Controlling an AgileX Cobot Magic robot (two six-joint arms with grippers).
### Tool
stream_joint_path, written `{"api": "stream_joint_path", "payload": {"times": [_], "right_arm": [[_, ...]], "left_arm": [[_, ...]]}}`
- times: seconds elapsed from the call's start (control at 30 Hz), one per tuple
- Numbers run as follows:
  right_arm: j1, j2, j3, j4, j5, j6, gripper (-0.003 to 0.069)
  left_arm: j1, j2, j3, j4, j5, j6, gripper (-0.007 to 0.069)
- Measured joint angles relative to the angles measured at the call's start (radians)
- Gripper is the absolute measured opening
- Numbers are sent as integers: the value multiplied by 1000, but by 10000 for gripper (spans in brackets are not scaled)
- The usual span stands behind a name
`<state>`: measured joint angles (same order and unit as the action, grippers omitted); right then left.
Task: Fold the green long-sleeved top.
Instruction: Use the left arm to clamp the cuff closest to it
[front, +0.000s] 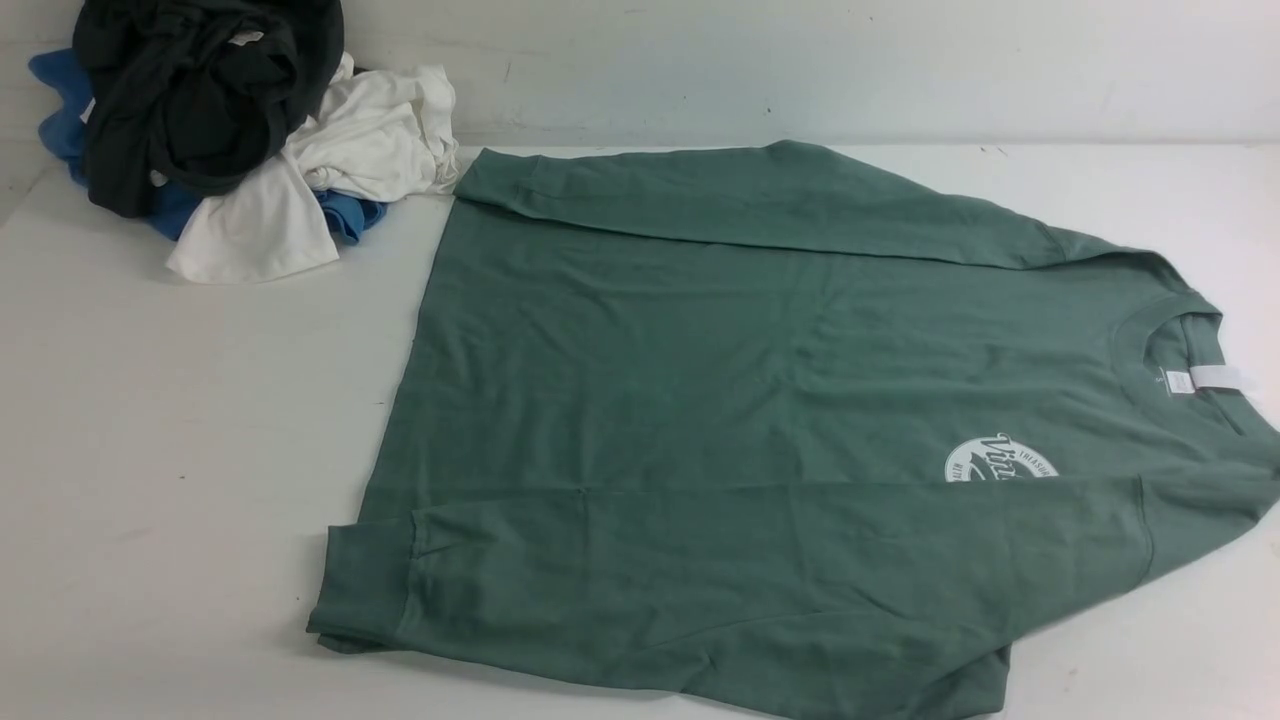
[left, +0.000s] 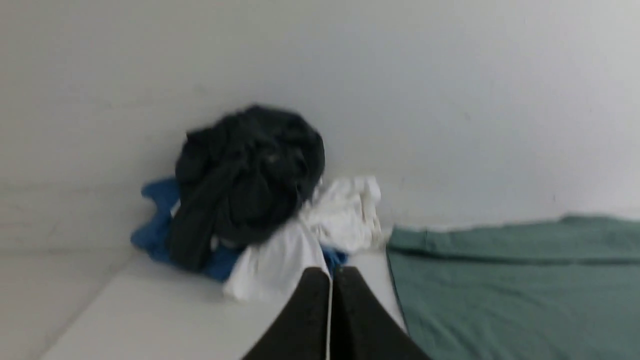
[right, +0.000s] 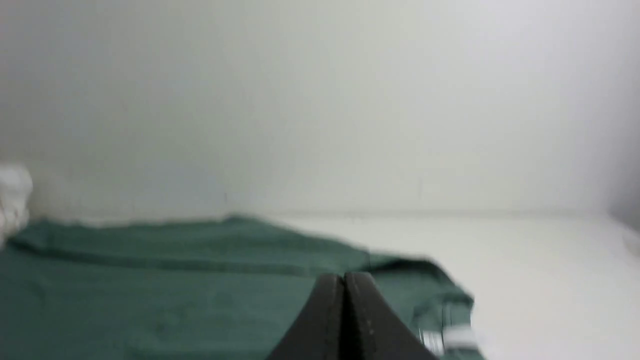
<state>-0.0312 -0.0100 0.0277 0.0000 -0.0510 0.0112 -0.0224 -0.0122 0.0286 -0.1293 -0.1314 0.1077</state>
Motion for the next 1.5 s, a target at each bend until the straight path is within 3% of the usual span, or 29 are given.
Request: {"api": "stream_joint_path", "payload": {"times": [0.2, 0.27, 0.37, 0.5, 0.77, 0.9, 1.07, 1.1, 1.13, 1.2, 1.27, 1.5], "right_arm": [[0, 0, 0, 11, -285, 182, -14], [0, 0, 0, 11, -307, 225, -14], [0, 0, -1, 11, -343, 331, -14], [0, 22, -80, -23, -308, 352, -13], [0, 328, -369, -166, -288, 258, -11], [2, 594, -478, -217, -154, 249, -11], [65, 897, -618, -214, 357, 298, -11], [98, 986, -665, -197, 562, 278, -11], [103, 999, -672, -197, 562, 278, -11], [169, 1139, -745, -153, 779, 192, -11], [232, 1231, -798, -100, 847, 89, -11], [348, 1438, -921, 108, 813, -191, -10]], "left_arm": [[0, 0, 0, -9, -207, -61, -7], [0, 0, 0, -11, -234, -108, -7], [0, 0, -3, -14, -301, -290, -7], [0, 31, -105, -8, -281, -356, -7], [0, 399, -439, 6, -104, -216, -7], [-6, 687, -612, 39, 73, -181, -7], [-99, 967, -822, 70, 547, -150, -7], [-129, 1030, -860, 71, 647, -130, -7], [-134, 1051, -866, 71, 676, -121, -7], [-195, 1170, -917, 64, 787, -70, -7], [-234, 1263, -942, 60, 824, -33, -7], [-273, 1503, -1002, 62, 837, 7, 16]]}}
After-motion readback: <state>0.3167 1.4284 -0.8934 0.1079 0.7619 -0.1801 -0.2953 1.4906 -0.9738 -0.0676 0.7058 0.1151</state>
